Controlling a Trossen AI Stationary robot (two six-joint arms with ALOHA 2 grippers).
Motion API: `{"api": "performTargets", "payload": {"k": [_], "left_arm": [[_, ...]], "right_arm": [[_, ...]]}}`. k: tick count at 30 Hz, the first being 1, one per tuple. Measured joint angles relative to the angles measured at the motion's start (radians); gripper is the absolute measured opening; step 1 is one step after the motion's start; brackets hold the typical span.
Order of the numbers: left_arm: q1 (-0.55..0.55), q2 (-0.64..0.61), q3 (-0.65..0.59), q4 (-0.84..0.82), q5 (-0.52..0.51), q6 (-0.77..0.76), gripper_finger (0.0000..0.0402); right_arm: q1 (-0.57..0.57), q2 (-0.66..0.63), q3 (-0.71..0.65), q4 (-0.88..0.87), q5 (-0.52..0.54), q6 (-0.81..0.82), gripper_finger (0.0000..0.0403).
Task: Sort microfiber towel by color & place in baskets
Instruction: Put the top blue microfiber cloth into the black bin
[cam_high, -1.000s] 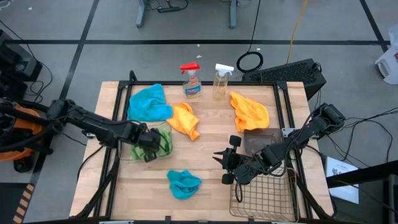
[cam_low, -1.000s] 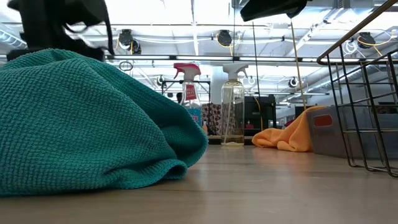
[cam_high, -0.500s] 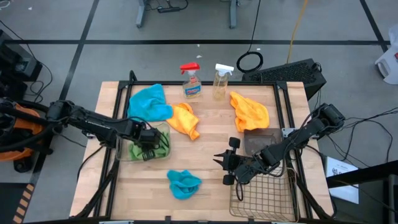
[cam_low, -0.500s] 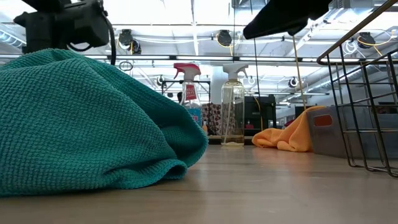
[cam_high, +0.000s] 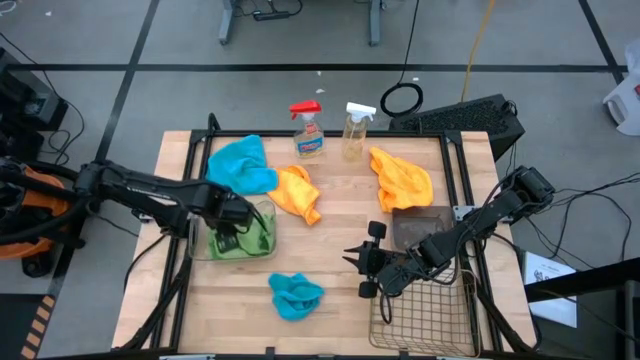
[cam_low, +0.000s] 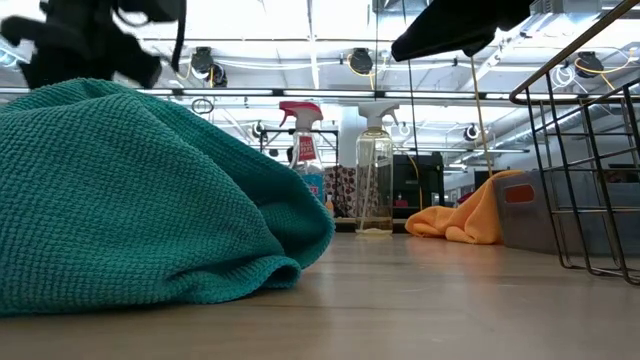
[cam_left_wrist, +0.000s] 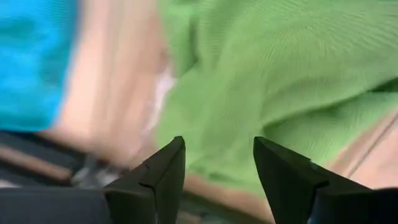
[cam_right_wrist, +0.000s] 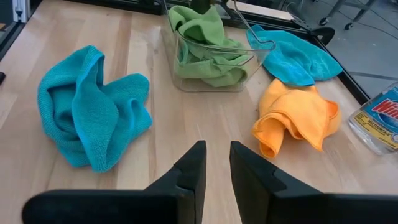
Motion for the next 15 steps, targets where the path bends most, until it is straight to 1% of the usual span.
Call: {"api": "performTargets", "payload": {"k": [2, 6, 8, 10, 12, 13, 15], "left_arm": [[0.000, -0.001, 0.063, -0.059, -0.097, 0.032, 0.0196], [0.000, -0.001, 0.151, -0.044, -0.430, 0.134, 0.0196], [0.013, -0.001, 0.174, -0.028, -0.543, 0.194, 0.0196], [0.052, -0.001, 0.180, 0.003, -0.585, 0.252, 0.0196], [0.112, -0.001, 0.176, 0.041, -0.588, 0.322, 0.0196], [0.145, -0.001, 0.172, 0.057, -0.579, 0.358, 0.0196], [0.217, -0.001, 0.162, 0.100, -0.530, 0.441, 0.0196]], "right_arm": [[0.000, 0.000, 0.000, 0.000, 0.000, -0.004, 0.0063], [0.000, -0.001, 0.000, 0.000, 0.000, -0.017, 0.0063], [0.000, -0.001, 0.000, 0.000, 0.000, -0.029, 0.0063], [0.000, -0.001, 0.001, 0.000, 0.000, -0.030, 0.0063], [0.000, -0.005, 0.001, -0.002, -0.003, -0.031, 0.0063], [0.000, -0.008, 0.001, -0.002, -0.013, -0.031, 0.0063], [-0.003, -0.010, 0.012, -0.009, -0.045, -0.033, 0.0063]]}}
